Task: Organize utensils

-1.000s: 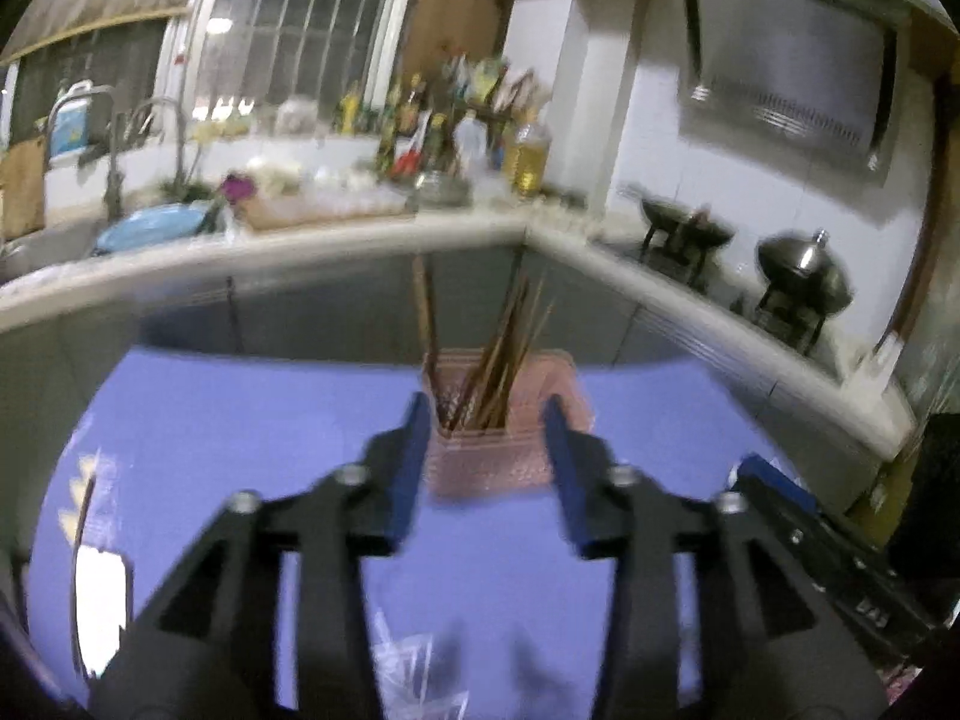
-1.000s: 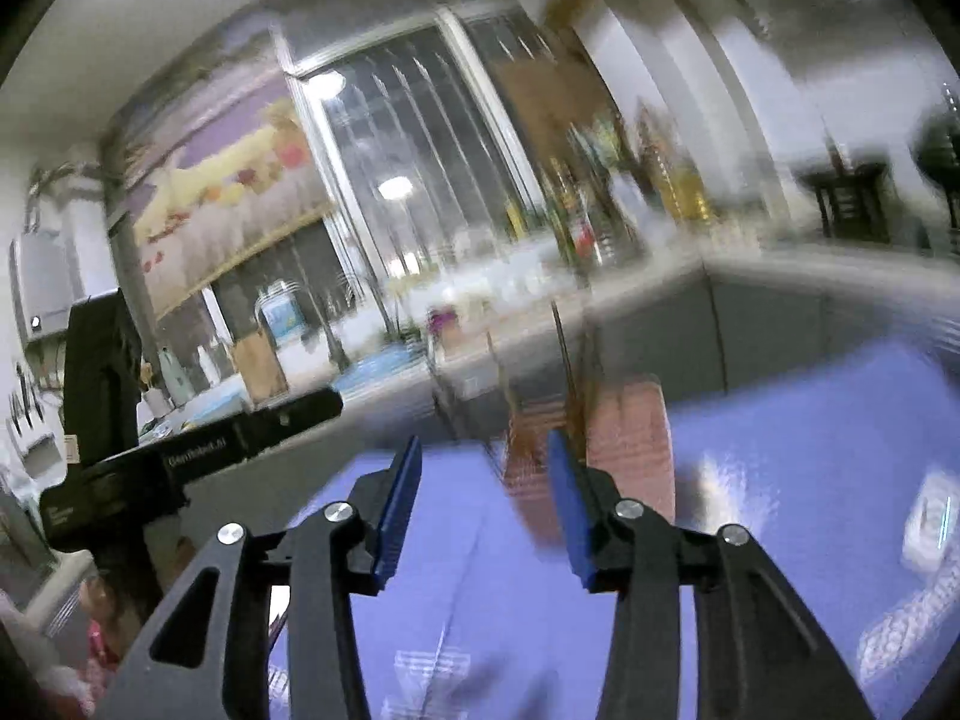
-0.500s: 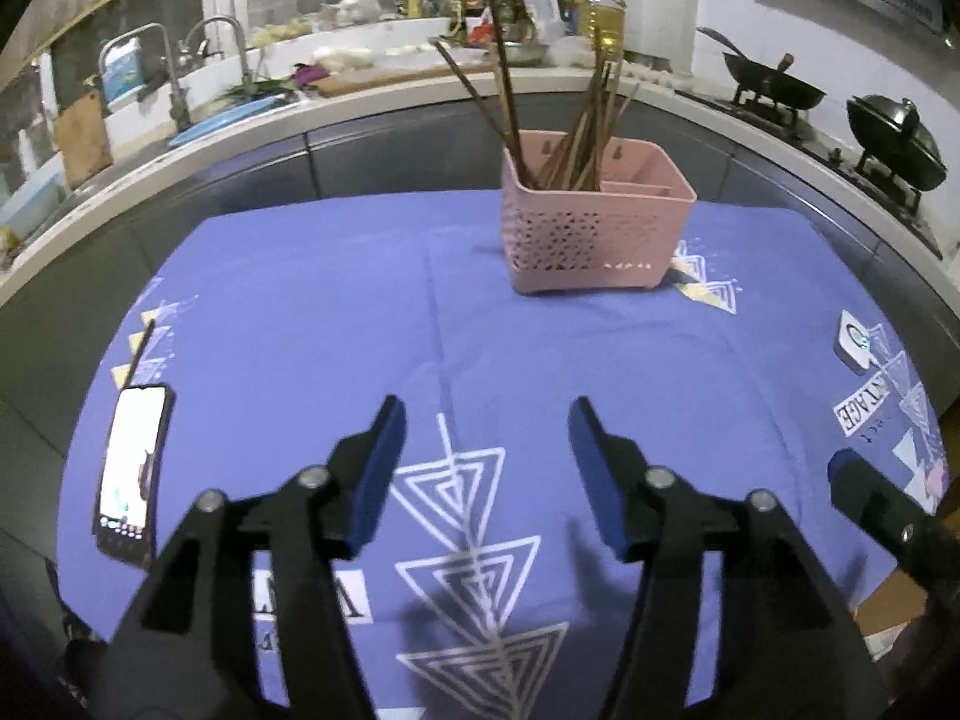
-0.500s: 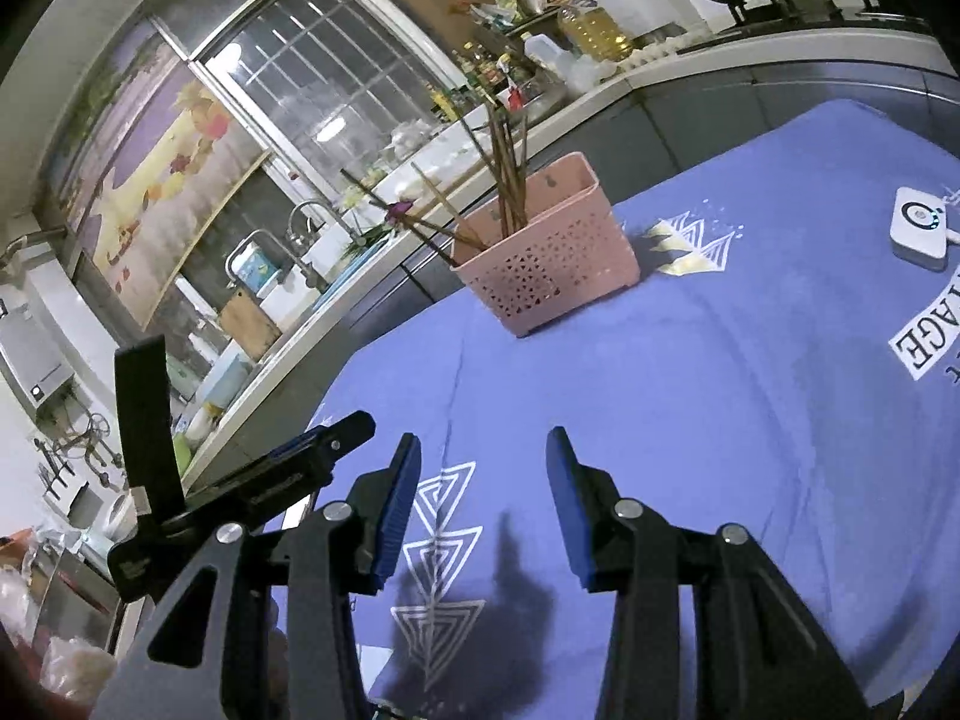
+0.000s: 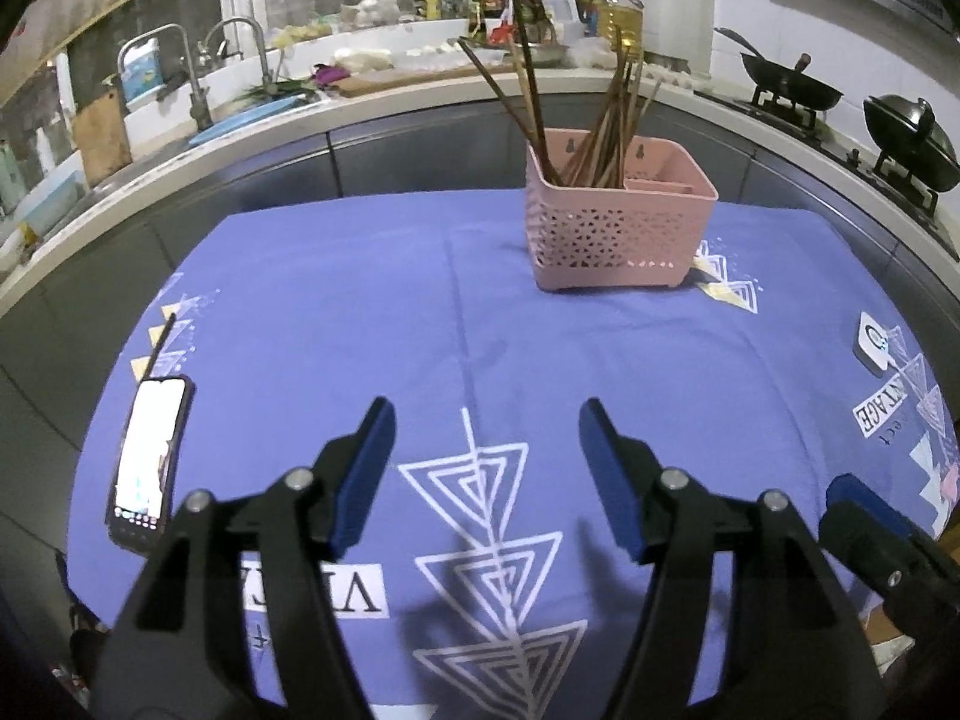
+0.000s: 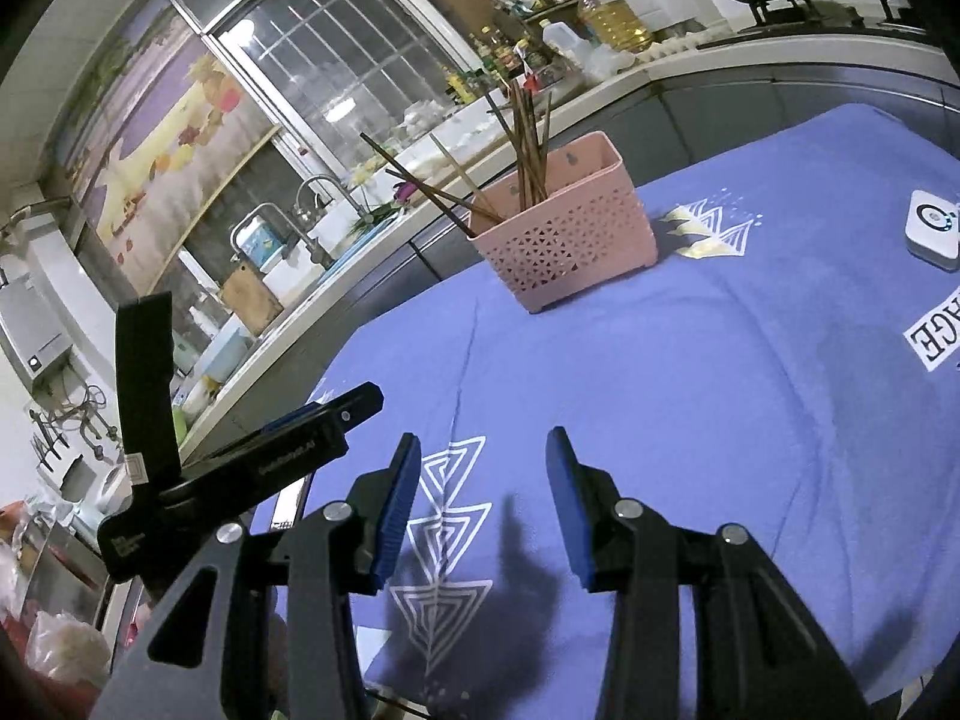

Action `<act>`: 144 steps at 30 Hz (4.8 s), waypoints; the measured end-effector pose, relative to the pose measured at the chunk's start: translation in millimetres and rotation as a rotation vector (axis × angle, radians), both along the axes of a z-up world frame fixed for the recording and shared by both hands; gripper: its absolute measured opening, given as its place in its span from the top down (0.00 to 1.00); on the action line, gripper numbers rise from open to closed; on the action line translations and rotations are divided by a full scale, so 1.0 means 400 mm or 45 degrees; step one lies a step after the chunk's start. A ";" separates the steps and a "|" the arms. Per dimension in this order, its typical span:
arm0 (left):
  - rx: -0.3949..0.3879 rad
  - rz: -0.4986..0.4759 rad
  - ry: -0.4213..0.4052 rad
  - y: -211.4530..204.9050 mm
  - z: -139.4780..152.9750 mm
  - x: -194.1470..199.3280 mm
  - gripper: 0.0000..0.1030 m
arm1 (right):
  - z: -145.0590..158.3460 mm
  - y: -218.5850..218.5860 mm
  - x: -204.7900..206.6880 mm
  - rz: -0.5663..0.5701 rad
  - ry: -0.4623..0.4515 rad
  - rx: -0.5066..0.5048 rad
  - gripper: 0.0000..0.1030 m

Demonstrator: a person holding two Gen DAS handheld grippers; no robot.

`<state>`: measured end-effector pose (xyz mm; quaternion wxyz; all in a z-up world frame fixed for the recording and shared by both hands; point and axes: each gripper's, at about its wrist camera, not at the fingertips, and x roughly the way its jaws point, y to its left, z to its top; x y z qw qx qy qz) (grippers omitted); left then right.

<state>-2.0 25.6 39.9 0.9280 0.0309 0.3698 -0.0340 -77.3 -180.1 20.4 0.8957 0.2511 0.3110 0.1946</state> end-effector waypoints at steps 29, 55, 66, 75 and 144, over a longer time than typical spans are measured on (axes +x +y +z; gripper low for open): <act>0.127 -0.052 -0.088 -0.043 0.040 -0.022 0.06 | 0.025 -0.075 0.031 -0.091 -0.058 0.018 0.52; 0.197 0.017 -0.138 -0.052 0.055 -0.033 0.06 | 0.064 -0.074 0.028 -0.074 -0.099 0.021 0.49; 0.193 0.021 -0.137 -0.043 0.053 -0.031 0.06 | 0.067 -0.073 0.032 -0.073 -0.098 0.024 0.49; 0.205 0.025 -0.148 -0.040 0.050 -0.031 0.06 | 0.072 -0.062 0.035 -0.069 -0.106 0.024 0.49; 0.150 0.012 -0.204 -0.041 0.061 -0.053 0.06 | 0.056 -0.002 0.036 -0.045 -0.095 0.018 0.49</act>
